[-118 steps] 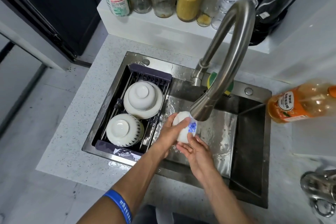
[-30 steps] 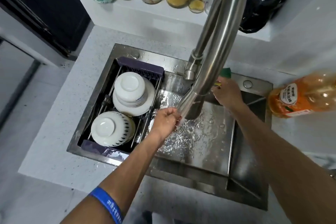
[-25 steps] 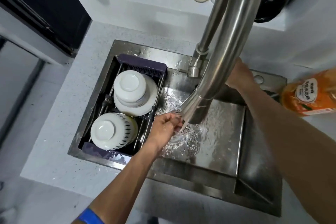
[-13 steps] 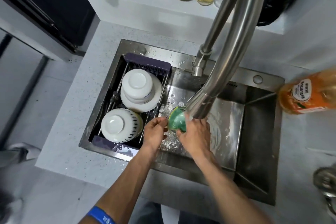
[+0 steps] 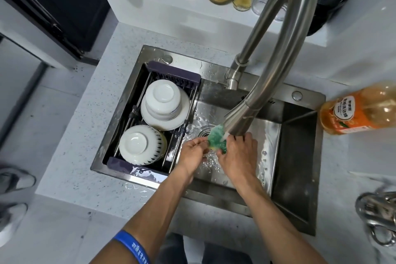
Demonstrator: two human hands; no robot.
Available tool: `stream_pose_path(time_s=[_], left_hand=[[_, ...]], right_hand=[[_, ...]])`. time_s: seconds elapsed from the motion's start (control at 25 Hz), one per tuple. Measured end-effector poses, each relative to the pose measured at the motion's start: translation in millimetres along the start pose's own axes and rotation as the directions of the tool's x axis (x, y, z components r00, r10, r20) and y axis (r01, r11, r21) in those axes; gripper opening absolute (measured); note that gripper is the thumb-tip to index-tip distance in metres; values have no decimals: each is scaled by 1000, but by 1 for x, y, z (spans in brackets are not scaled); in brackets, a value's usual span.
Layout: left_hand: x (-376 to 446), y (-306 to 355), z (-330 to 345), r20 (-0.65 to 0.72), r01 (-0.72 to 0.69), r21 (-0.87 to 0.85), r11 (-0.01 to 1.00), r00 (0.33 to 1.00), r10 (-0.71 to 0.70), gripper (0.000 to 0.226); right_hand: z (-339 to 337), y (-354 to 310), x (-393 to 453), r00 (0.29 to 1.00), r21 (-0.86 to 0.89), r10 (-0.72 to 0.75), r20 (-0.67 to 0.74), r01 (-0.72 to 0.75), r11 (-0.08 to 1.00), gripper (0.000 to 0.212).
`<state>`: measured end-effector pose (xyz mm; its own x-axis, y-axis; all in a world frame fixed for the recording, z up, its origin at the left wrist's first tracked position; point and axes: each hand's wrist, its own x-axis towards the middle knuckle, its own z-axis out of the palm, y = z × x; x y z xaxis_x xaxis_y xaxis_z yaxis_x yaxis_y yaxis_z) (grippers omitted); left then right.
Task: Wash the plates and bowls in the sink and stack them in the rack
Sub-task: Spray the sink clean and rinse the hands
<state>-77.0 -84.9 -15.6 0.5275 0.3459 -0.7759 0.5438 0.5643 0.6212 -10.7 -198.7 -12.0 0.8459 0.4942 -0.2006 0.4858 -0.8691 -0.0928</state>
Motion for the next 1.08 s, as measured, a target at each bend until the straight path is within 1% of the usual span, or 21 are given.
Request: stream_pose_path(time_s=[0.04,0.08,0.12,0.16,0.2,0.24,0.28,0.32,0.36,0.4,0.48,0.6,0.8,0.88,0.96,1.08], left_hand=[[0,0,-1,6,-2,5,1000,1000,2,17],[1,1,-3,8,-11,8,1000,1000,11,18],[2,0,-3,1,-22,5,1000,1000,22,18],[3,-1,-3,-15,-36,-4,999,999,36,18],[3,-1,-4,-37,-52,-19,998,998,51,18],[3,0,-5,-62,-62,-35,997,996,60,18],[3,1,-6,-77,-70,-48,996,995,66,18],[3,2,-8,-81,-81,-52,995,994,77,19],[4,2,-11,-79,-98,-55,994,992,93,19],[5,3,-12,-76,-113,-60,992,991,108,20],[5,5,-14,-78,-130,-72,989,989,125,19],[6,7,-11,-77,-140,-71,988,988,135,19],[5,6,-7,-61,-134,-61,989,990,130,20],[4,6,-8,-70,-137,-53,989,989,133,20],[4,5,-10,-81,-129,-39,991,989,126,20],[5,0,-13,-63,-111,-22,994,992,110,22]], right_hand=[[1,1,1,1000,-5,17,12,-17,1000,38],[1,2,2,999,26,48,15,-48,998,38],[1,3,1,994,111,108,28,-110,988,36],[0,3,1,978,281,192,82,-207,937,31],[-1,0,2,936,531,282,210,-351,771,24],[0,-4,4,861,741,310,402,-505,442,19],[2,-9,6,777,784,263,572,-612,106,17],[5,-13,7,704,726,183,686,-680,-103,20],[10,-15,8,653,660,113,749,-717,-224,24],[13,-15,9,623,610,66,779,-729,-310,27],[20,-10,9,606,559,34,795,-710,-428,31],[23,6,8,625,553,34,780,-663,-504,37],[12,16,22,686,595,18,727,-617,-514,35],[9,17,24,704,627,17,710,-621,-471,38],[11,18,19,709,651,4,706,-646,-399,34],[12,10,10,718,646,-70,692,-660,-383,27]])
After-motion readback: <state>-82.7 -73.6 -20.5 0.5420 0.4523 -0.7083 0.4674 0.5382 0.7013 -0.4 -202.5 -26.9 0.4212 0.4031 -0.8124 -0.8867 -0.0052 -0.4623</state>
